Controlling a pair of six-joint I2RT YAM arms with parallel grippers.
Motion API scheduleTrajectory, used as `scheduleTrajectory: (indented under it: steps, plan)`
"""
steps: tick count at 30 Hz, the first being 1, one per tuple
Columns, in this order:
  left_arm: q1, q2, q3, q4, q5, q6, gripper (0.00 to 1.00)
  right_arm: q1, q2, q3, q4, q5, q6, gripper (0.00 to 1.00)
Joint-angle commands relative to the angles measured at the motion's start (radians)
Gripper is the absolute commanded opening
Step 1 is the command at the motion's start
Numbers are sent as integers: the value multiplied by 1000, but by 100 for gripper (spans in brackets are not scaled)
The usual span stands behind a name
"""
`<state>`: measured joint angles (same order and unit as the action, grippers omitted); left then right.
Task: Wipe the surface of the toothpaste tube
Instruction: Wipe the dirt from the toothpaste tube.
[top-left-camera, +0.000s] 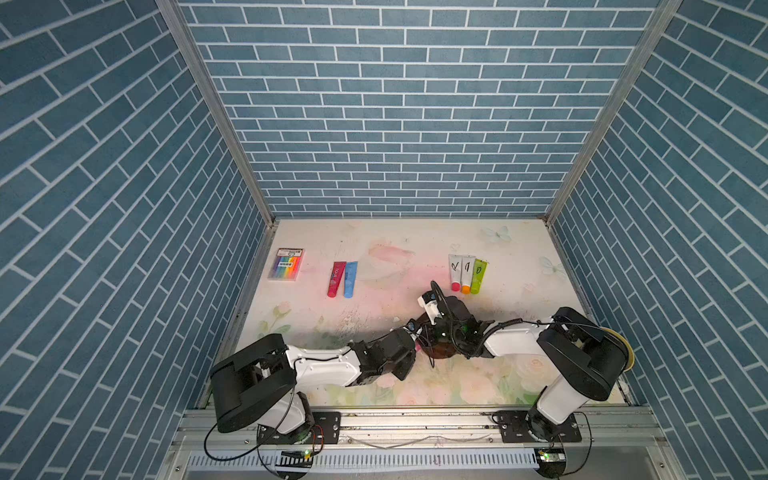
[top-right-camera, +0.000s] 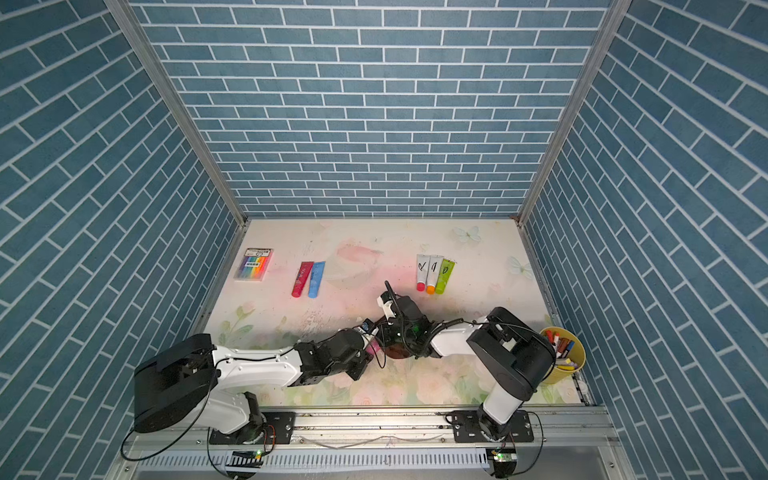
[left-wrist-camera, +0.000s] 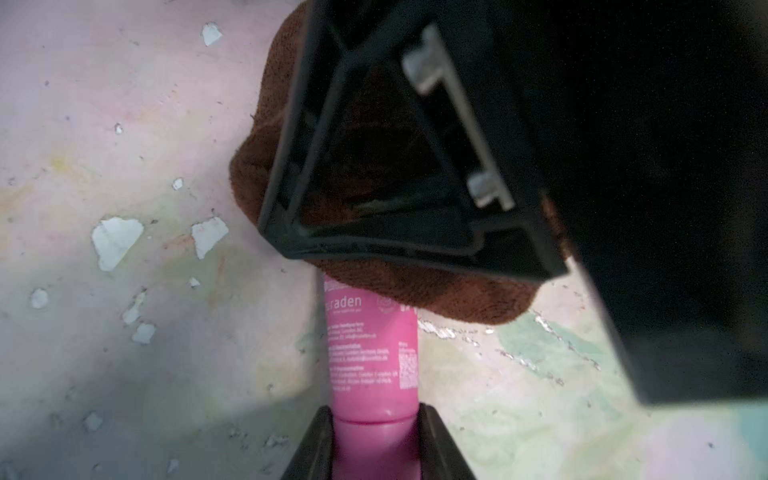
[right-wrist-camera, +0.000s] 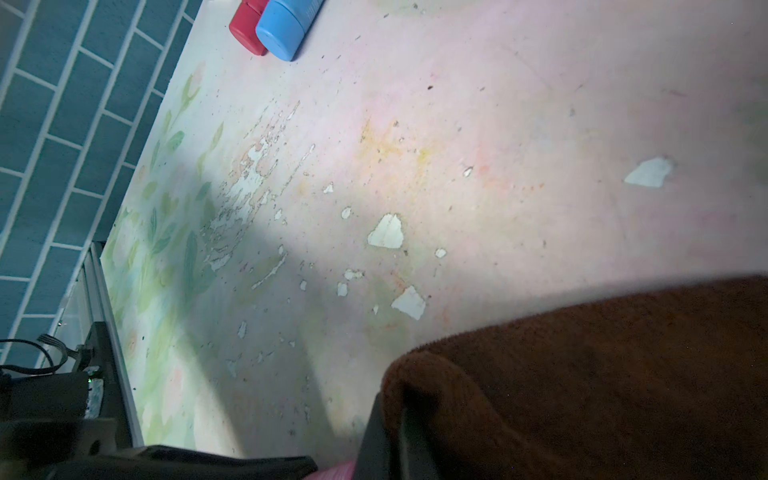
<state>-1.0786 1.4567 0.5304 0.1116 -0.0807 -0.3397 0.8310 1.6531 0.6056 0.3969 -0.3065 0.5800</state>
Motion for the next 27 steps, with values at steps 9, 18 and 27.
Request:
scheduleTrajectory:
  steps: [9, 18, 27]
  plan:
    - [-1, -19, -16, 28, -13, 14, 13, -174, 21, -40, -338, 180, -6, 0]
    - [-1, -9, -16, 28, -9, 16, 13, 5, -53, -79, -257, 47, 47, 0]
    - [-1, -1, -12, 24, -11, 14, 13, 97, -34, -151, -132, -45, 141, 0]
